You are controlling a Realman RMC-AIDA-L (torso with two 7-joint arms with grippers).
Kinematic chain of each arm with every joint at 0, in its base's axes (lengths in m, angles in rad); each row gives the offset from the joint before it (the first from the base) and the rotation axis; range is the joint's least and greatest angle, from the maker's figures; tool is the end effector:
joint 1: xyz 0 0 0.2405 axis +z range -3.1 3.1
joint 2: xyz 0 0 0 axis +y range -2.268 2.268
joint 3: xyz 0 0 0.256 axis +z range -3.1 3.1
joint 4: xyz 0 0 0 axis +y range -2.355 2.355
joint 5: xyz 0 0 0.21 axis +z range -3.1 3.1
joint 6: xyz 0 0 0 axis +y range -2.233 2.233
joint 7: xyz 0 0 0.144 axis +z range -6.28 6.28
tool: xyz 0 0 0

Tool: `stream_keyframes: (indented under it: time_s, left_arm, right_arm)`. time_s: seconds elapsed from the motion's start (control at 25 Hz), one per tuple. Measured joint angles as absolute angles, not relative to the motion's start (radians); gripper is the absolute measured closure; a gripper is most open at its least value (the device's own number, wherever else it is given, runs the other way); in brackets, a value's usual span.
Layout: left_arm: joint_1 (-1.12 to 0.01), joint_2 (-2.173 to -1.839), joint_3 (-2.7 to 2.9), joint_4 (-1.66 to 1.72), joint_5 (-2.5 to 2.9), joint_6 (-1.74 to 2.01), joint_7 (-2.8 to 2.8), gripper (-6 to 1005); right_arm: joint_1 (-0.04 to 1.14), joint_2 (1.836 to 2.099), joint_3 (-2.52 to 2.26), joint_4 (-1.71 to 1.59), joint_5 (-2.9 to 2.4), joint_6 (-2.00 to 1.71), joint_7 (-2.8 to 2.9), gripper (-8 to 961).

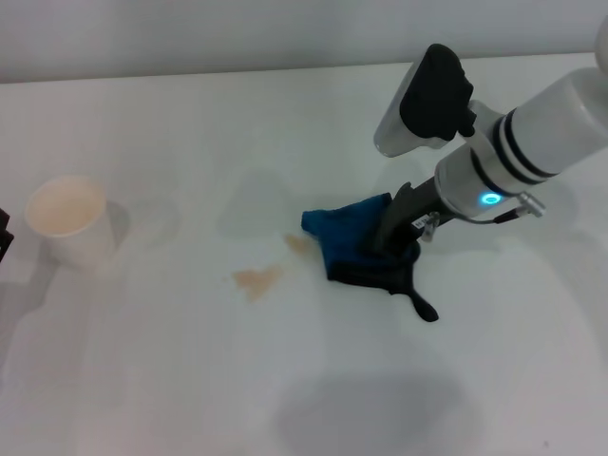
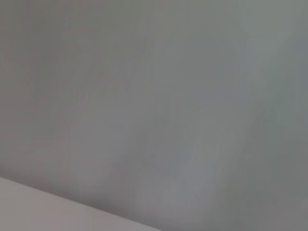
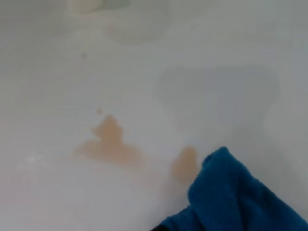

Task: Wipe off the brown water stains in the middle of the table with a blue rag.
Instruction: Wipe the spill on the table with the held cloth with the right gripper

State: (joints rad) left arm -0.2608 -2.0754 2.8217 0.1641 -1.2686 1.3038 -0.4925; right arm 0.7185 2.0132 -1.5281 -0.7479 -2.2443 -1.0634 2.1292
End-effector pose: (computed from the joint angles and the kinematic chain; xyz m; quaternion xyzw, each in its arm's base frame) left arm -0.3621 0.2534 -0.0293 -0.6454 -0.3794 -0.3814 0.5423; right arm 0.2301 0.3831 -0.0635 -0.9531 0.2385 -0.1222 0.1403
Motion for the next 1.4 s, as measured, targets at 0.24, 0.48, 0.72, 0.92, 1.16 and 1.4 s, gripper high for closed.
stream_keyframes:
  time_s: [0.24, 0.48, 0.72, 0.92, 1.16, 1.4]
  left_arm:
    - [-0.268, -2.076, 2.819, 0.164, -1.27, 1.303, -0.492, 108]
    - [-0.27, -2.077, 2.818, 0.165, -1.27, 1.289, -0.492, 108]
    - [-0.271, -2.078, 2.818, 0.167, -1.273, 1.288, -0.492, 107]
    - [-0.271, -2.078, 2.818, 0.17, -1.272, 1.287, -0.492, 107]
    - [-0.27, -2.079, 2.821, 0.171, -1.27, 1.286, -0.492, 108]
    - [-0.271, -2.077, 2.821, 0.172, -1.269, 1.285, -0.492, 108]
  right_arm:
    - [0.735, 2.028, -1.678, -0.747, -2.069, -1.058, 2.132, 865]
    - [0.773, 2.028, -1.86, -0.723, -1.838, -1.036, 2.135, 865]
    - [0.78, 2.028, -1.985, -0.728, -1.691, -0.979, 2.131, 864]
    - [0.773, 2.028, -2.034, -0.716, -1.648, -0.846, 2.135, 864]
    - [0.78, 2.026, -1.989, -0.659, -1.648, -0.765, 2.137, 863]
    - [0.787, 2.012, -1.841, -0.588, -1.697, -0.742, 2.13, 863]
